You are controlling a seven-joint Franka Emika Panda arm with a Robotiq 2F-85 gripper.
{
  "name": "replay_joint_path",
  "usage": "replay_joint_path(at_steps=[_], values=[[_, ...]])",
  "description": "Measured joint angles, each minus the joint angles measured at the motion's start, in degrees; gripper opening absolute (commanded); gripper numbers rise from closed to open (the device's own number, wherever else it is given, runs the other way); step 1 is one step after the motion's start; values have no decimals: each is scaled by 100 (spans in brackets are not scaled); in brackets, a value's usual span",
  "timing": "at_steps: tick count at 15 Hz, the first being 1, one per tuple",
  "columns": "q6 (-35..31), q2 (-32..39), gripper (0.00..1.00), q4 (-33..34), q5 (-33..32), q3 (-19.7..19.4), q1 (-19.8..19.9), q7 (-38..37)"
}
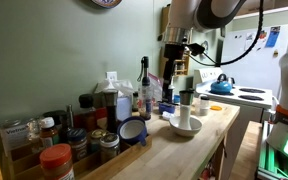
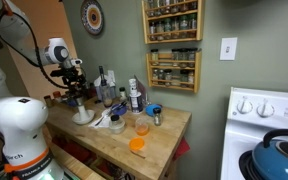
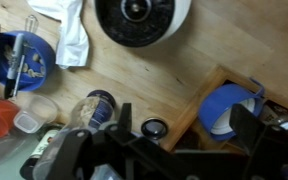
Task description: Remove the white saucer plate inside the navy blue bowl and put it on top of the salt shaker that is in the white bowl
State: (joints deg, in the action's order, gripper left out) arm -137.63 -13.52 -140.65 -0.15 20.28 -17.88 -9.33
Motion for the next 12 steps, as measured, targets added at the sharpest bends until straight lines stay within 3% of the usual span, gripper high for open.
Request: replay_joint_path(at_steps=[12], values=[[-81,325,100,164,3,122,-86,-218]])
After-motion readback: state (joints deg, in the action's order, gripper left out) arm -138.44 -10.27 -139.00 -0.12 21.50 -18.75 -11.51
